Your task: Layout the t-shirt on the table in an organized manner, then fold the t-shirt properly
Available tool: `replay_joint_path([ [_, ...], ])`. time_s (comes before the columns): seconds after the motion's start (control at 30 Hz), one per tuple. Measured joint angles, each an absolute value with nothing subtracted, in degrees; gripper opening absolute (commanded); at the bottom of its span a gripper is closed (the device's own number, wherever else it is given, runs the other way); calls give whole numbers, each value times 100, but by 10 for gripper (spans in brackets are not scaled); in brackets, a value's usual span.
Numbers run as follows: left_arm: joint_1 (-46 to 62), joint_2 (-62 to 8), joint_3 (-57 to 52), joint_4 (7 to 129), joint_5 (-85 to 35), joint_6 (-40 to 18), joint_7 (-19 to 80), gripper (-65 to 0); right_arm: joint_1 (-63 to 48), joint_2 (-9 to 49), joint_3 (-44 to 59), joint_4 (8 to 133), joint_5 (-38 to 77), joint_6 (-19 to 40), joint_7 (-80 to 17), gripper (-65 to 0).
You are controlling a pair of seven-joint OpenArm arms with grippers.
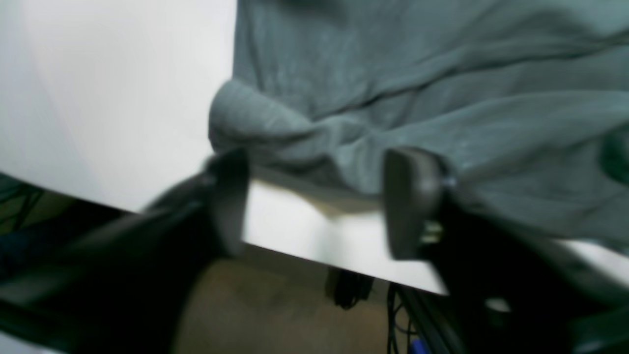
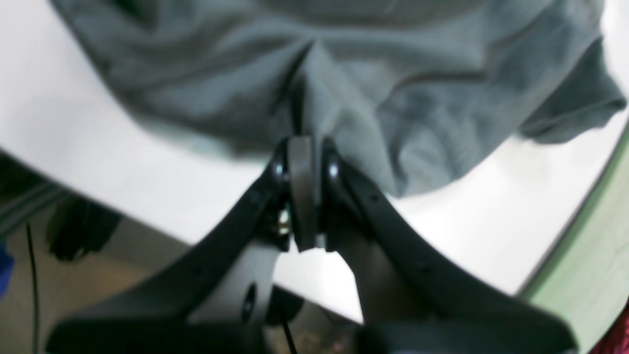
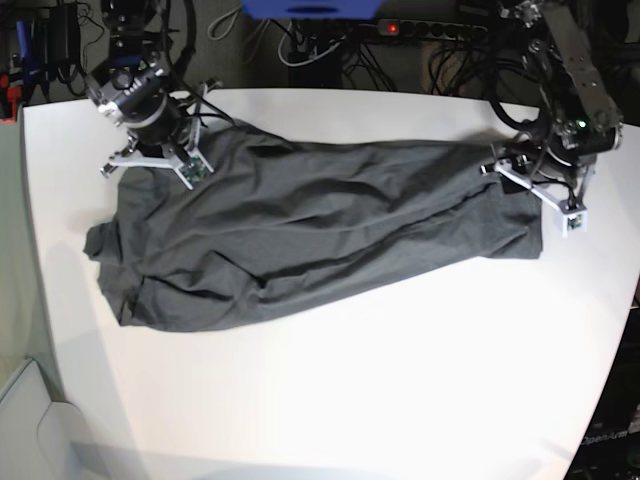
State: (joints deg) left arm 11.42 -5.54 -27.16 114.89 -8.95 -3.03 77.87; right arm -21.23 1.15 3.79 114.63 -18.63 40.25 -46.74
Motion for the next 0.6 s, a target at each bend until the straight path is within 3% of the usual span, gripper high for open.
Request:
replay_joint_path([
  [0.17, 1044, -552, -2766, 11461, -834, -276, 7730, -460, -2112, 91, 368, 11408, -1863, 4027, -4718, -650],
  [0.3, 856, -373, -3242, 11463, -810, -274, 7157, -438, -2110, 82, 368, 11408, -1865, 4027, -4718, -650],
  [0.4, 493, -261, -3612, 11395, -790, -283, 7347, -336, -2110, 78, 366, 11406, -1863, 4027, -4720, -650],
  [0.6, 169, -257, -3780, 10774, -812, -276, 7282, -4, -2099, 80, 368, 11406, -1863, 4027, -4720, -650],
])
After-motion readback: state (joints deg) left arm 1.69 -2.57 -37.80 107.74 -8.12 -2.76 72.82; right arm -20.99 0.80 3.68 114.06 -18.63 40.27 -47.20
